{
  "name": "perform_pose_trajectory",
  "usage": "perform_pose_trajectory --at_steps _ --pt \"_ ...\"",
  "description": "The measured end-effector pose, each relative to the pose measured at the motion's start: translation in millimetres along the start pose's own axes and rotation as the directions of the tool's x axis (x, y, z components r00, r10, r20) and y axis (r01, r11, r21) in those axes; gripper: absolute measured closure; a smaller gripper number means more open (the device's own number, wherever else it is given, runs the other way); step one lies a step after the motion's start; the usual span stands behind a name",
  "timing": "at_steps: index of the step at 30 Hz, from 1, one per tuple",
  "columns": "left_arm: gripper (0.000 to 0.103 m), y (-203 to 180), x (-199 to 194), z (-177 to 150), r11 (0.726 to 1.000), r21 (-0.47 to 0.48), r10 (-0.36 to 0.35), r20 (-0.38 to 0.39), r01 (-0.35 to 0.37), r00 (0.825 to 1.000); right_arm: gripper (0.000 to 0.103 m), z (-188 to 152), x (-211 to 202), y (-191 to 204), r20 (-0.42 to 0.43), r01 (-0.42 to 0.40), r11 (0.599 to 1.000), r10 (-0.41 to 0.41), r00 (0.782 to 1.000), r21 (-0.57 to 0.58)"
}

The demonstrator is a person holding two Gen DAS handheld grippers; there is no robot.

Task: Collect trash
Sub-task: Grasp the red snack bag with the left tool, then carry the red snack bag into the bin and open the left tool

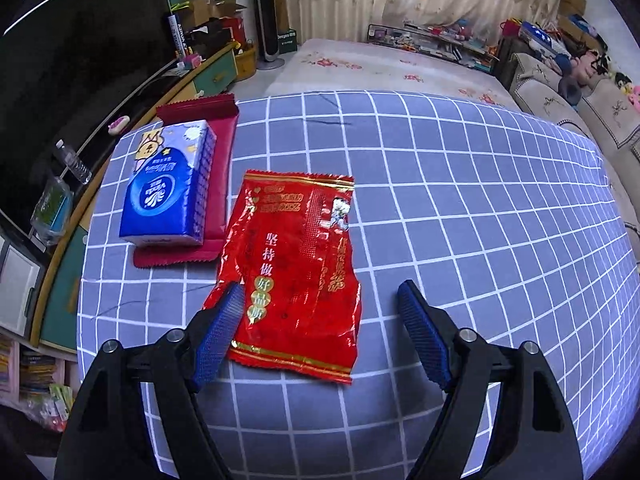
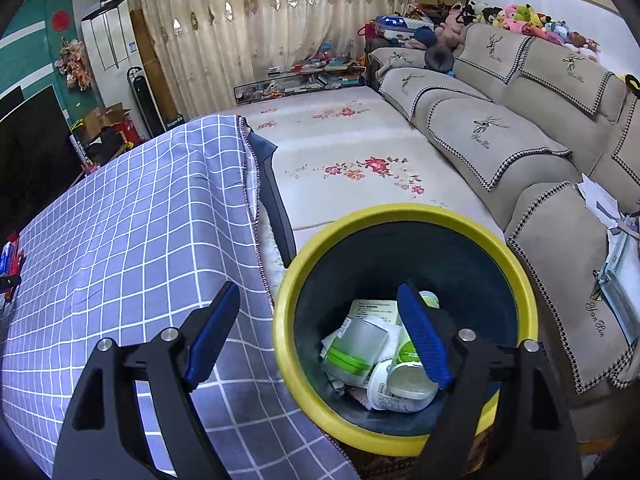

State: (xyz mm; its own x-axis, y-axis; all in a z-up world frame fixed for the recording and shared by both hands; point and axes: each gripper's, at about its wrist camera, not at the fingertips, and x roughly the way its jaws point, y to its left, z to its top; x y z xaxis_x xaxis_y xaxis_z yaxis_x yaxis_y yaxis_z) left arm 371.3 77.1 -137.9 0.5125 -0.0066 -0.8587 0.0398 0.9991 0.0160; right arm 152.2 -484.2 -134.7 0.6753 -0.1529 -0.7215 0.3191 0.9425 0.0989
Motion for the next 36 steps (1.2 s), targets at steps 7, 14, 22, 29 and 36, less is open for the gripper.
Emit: perform_pose_trajectory --at_steps 7,14,22,29,36 --pt "0.080 -15 -4 2 0.998 0.064 0.010 0.024 -0.012 1.000 0.027 1 1 4 -0.002 -0.017 1.000 0.017 1.000 -0.001" --pt "0.101 -28 -15 -10 0.996 0.093 -0.012 0.036 0.009 0.999 0.027 3 -5 -5 0.014 -0.025 0.999 0.024 1.000 0.022" --pt "0.101 -58 -63 -28 0.985 0.165 -0.054 0.081 0.040 0.995 0.027 7 -21 -11 0.052 -0.044 0.998 0.042 0.998 0.036" --pt "0.101 -121 -114 -43 0.955 0.275 -0.149 0.110 0.114 0.983 0.027 5 -42 -19 0.084 -0.068 0.997 0.064 0.994 0.038" --pt "0.101 -213 -146 -59 0.895 0.399 -0.257 0.097 0.199 0.962 0.026 1 -64 -42 0.117 -0.063 0.996 0.056 0.992 0.059"
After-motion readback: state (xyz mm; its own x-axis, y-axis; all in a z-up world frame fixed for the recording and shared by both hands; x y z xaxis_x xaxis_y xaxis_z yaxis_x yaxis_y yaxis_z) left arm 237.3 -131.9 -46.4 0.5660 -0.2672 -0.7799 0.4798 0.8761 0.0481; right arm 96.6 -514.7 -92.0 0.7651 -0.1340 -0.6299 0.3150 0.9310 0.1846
